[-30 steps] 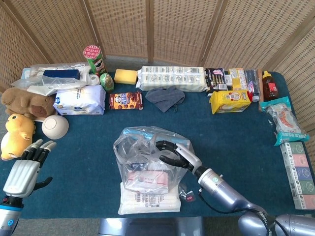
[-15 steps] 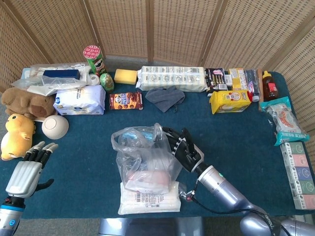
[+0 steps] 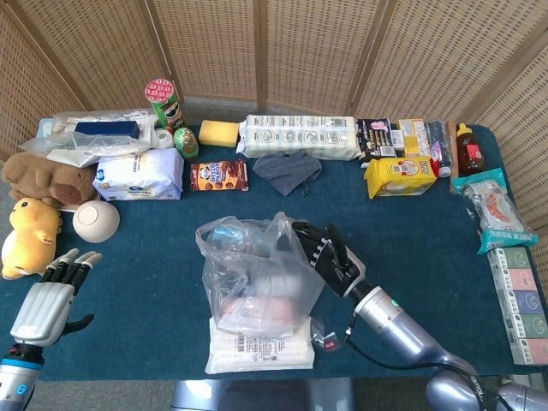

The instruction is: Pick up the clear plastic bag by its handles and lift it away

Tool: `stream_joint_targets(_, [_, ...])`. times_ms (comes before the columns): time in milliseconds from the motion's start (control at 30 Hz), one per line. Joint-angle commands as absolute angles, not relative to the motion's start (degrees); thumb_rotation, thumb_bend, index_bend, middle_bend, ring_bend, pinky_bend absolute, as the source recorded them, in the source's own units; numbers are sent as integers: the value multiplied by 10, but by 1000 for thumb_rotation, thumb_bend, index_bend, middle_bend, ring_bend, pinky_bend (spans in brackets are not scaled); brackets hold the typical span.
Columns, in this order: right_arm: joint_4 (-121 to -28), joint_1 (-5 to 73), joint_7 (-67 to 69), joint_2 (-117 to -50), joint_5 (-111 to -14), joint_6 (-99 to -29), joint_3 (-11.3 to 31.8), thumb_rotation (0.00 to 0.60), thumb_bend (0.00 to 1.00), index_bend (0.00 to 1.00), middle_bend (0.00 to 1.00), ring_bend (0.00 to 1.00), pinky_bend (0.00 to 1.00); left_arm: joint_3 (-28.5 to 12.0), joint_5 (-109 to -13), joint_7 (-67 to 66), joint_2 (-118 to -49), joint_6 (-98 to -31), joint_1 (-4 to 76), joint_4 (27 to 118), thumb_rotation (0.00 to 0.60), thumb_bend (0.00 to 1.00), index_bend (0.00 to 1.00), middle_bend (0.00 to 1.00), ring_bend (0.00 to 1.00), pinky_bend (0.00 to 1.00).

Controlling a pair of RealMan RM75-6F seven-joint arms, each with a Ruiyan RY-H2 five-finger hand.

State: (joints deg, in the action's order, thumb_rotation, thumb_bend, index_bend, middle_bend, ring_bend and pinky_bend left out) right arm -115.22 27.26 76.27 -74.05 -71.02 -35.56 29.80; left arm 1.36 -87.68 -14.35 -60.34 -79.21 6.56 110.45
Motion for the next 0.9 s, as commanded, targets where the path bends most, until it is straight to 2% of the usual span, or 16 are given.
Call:
stream_joint_targets(33, [-1123,294,688,-748,-732,-370,273,185,84,309,327,250,163,14,-875,-143,-602,-793,65,1104,600,74,78,138,34,99])
stream_joint_targets(233, [-1118,307,627,-755,-718,-385,251,183,74,304,302,240,164,14,-867,-142,-601,-787,67,1103,600,74,78,137,34,99])
stream_joint_targets(400, [-1128,322,602,-759,-698,-384,245,186,69,339,302,245,175,14,-863,-141,-602,-783,69,1103,600,74,78,138,34,99])
stream_joint_targets(467, [-1135,330,597,-759,-683,-377,245,186,69,341,337,292,201,14,-862,-140,-602,-782,70,1103,600,74,78,138,34,99])
stream_joint_targets(533, [-1144,339,602,-758,-663,-364,248,184,69,352,394,382,241,13,-861,-140,-602,-781,71,1102,600,73,78,138,34,99])
stream_joint_targets(600, [-1151,349,609,-757,-637,-350,255,186,70,391,476,513,356,13,-859,-140,-601,-781,71,1102,600,73,77,138,34,99])
stream_joint_targets(700, [-1158,368,620,-752,-593,-324,267,186,79,451,568,622,555,12,-857,-139,-600,-782,71,1102,600,73,78,137,34,99])
stream_joint_targets(767, [-1171,380,647,-741,-549,-298,290,192,92,482,613,672,636,13,-855,-137,-600,-781,71,1101,600,74,77,138,34,99])
stream_joint_targets(833, [-1179,383,667,-724,-523,-275,308,228,106,502,649,717,697,13,-854,-136,-600,-780,71,1101,600,73,77,138,34,99])
stream_joint_targets(900, [-1186,381,679,-710,-504,-261,322,299,114,515,669,741,739,14,-853,-136,-600,-779,71,1101,600,73,77,138,34,99])
